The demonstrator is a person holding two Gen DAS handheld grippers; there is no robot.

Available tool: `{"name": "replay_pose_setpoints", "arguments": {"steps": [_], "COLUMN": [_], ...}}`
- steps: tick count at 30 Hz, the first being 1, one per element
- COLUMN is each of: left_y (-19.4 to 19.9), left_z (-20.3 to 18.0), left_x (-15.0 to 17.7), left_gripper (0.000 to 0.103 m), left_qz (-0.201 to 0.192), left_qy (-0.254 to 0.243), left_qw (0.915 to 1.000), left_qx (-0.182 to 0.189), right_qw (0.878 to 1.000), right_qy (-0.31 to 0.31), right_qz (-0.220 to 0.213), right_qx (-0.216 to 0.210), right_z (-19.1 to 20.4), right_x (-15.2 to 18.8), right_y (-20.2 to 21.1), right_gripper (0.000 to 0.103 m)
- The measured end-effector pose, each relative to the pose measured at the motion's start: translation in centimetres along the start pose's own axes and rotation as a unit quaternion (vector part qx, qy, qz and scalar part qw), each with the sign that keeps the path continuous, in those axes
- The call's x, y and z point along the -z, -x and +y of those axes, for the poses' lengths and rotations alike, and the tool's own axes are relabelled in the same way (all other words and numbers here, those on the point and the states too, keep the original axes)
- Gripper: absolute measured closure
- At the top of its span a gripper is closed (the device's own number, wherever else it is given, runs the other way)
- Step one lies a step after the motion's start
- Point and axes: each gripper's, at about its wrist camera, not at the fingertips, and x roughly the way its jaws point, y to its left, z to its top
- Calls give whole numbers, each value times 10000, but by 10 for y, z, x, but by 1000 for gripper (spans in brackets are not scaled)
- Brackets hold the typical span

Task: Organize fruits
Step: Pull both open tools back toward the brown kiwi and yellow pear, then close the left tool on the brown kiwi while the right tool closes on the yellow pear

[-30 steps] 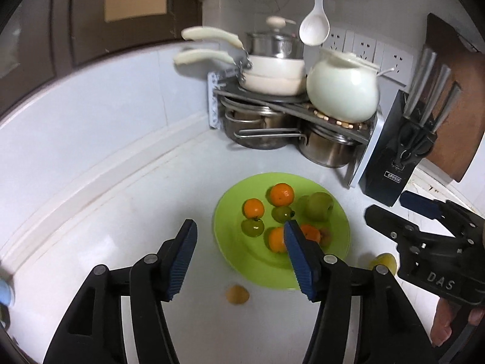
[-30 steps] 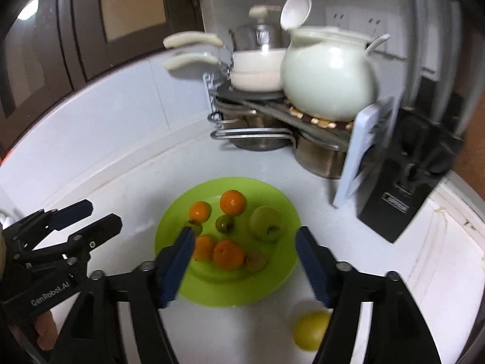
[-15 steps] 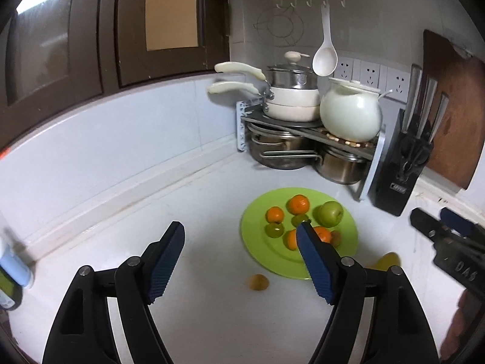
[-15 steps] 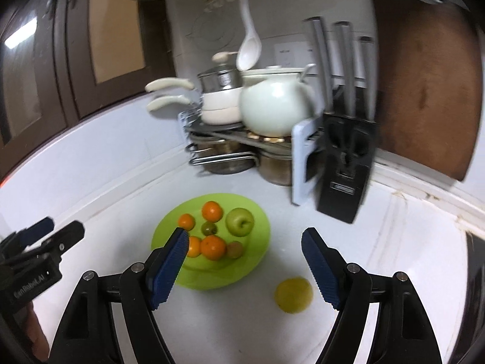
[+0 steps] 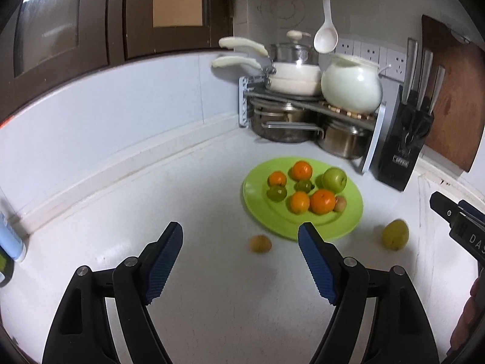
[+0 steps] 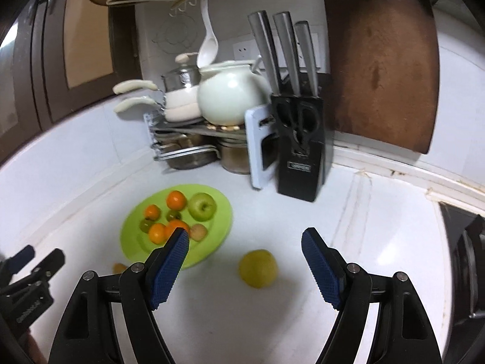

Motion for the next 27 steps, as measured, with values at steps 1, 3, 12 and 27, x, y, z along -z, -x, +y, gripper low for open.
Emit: {"name": "replay_pose_setpoints", "arguments": {"steps": [1, 3, 12, 27], "left_y": [-3, -7, -37, -93], "left_z": [0, 0, -5, -14], "left_x": [3, 7, 19, 24], "left_gripper": [25, 25, 25, 41], "left_qz": [44, 98, 346, 869], "left_qy": [-16, -25, -116, -186], "left_qw": [10000, 9999, 9993, 9959], "left_qx": [-12, -18, -35, 164], "right_qw": [10000, 9999, 9979, 9907], "right_qy": [-10, -9, -1, -128], "right_qz": [49, 147, 645, 1346], "right_qx": [19, 19, 67, 124], "right_z": [-1, -1, -5, -6], "right_x": [2, 6, 22, 34], "right_y": [-2, -7, -38, -92], "right_gripper": [26, 26, 26, 26]}}
